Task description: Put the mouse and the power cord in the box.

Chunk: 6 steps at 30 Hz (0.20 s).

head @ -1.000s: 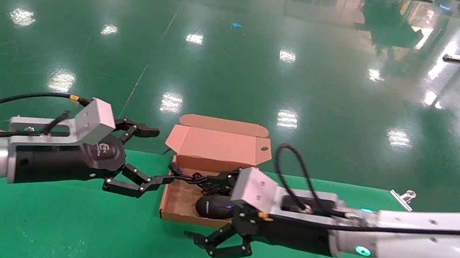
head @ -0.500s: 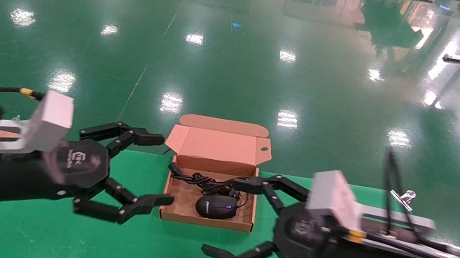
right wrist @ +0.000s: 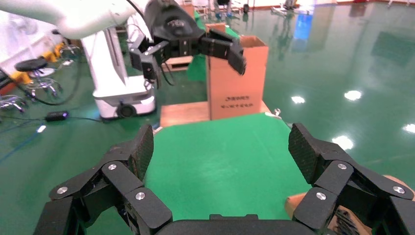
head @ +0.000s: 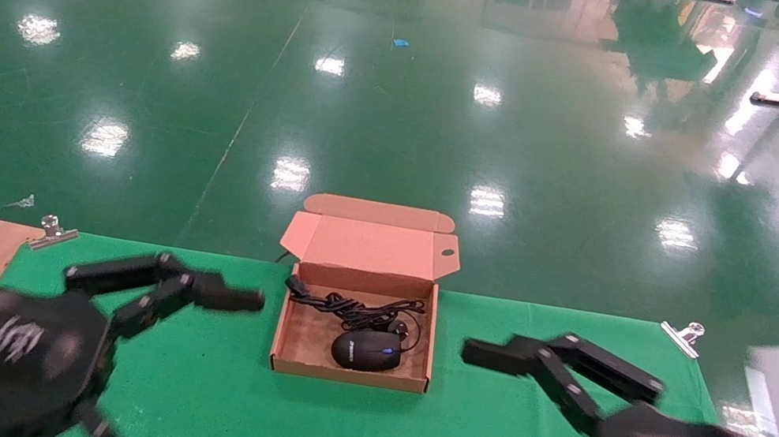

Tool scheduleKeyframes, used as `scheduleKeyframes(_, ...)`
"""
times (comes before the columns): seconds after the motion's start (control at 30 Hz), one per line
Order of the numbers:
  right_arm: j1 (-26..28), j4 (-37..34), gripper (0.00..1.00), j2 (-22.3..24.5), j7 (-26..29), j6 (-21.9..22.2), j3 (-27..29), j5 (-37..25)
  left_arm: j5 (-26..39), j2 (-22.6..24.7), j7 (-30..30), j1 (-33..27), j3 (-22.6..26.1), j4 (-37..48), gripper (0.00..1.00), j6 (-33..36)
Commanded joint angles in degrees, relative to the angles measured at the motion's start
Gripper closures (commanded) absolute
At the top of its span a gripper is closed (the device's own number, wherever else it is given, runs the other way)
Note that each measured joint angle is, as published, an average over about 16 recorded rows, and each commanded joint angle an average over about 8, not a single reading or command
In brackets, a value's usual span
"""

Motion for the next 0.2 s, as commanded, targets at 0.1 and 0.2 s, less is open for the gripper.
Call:
scheduleKeyframes(0.1, -2.36, 2.15, 0.00, 2.49, 1.53, -2.53, 3.64, 2.27, -1.57, -1.47, -1.77, 1.83, -2.33, -3.30, 0.00, 2.28)
scheduleKeyframes(0.2, -2.98, 2.71, 0.00, 3.14, 1.84, -3.20, 4.60, 2.88, -1.96, -1.83, -2.11, 2.28, -2.92, -4.13, 0.00, 2.86)
